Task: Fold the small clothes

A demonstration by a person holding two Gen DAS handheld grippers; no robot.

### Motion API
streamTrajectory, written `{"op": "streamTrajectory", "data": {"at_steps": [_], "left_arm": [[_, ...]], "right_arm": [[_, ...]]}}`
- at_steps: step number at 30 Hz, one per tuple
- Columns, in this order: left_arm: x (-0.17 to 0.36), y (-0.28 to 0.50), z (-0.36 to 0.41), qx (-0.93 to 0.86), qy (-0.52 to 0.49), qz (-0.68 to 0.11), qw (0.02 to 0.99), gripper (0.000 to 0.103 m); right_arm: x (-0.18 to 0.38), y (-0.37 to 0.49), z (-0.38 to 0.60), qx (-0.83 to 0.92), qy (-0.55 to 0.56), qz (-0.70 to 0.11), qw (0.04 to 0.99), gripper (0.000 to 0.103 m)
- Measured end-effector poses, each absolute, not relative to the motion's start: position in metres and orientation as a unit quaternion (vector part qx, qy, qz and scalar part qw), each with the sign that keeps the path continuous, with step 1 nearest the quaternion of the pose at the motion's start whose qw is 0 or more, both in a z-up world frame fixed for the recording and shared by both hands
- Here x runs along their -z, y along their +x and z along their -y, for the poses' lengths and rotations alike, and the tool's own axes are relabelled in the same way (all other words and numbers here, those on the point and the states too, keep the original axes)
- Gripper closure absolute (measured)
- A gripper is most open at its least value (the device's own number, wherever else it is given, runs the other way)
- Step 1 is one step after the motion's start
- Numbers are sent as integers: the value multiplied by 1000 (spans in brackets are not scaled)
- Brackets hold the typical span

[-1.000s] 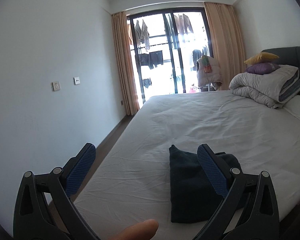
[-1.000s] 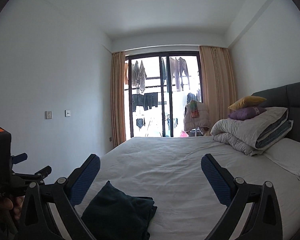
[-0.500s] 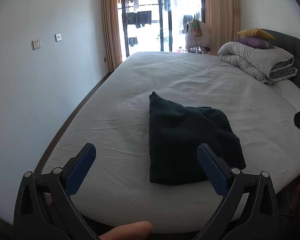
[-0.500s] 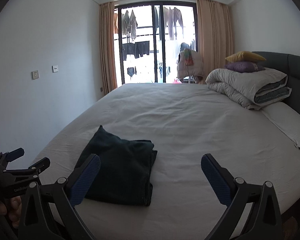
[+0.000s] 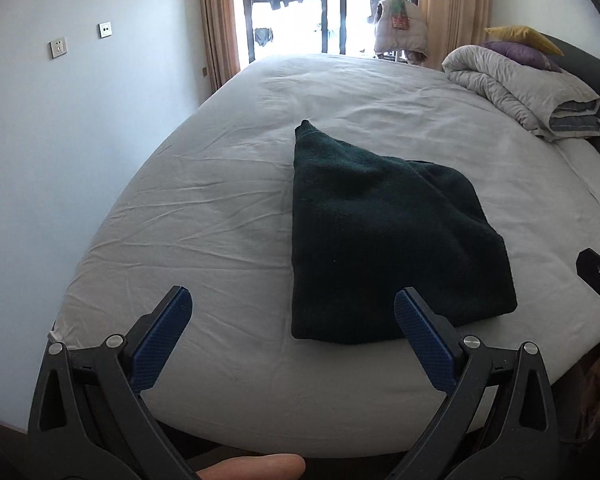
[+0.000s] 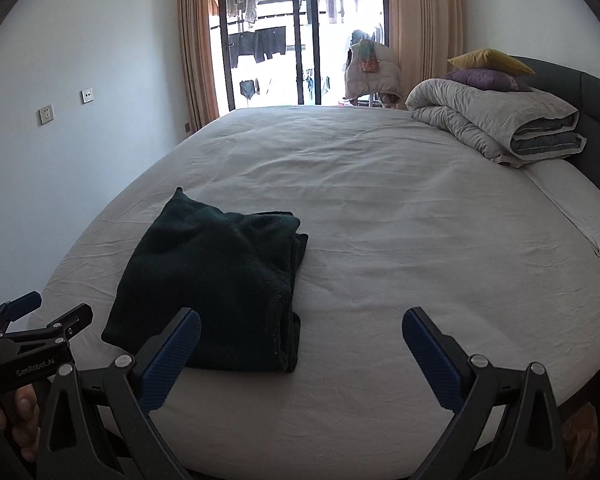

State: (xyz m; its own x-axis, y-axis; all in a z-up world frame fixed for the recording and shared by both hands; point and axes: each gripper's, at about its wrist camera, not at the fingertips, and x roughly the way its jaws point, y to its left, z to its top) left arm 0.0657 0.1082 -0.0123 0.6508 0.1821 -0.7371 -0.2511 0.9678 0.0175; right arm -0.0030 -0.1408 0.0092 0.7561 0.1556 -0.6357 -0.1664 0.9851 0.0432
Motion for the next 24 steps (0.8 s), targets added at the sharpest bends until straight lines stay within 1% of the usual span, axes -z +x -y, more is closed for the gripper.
{"op": "streamTrajectory", "data": {"at_steps": [9, 24], "left_arm": [[20, 72, -108, -122, -44, -415, 900, 0], [22, 74, -108, -122, -44, -418, 899, 0]], "right_arm": [[-4, -1, 137, -88, -14, -348, 933, 0], [-3, -1, 134, -94, -17, -353, 931, 0]]}}
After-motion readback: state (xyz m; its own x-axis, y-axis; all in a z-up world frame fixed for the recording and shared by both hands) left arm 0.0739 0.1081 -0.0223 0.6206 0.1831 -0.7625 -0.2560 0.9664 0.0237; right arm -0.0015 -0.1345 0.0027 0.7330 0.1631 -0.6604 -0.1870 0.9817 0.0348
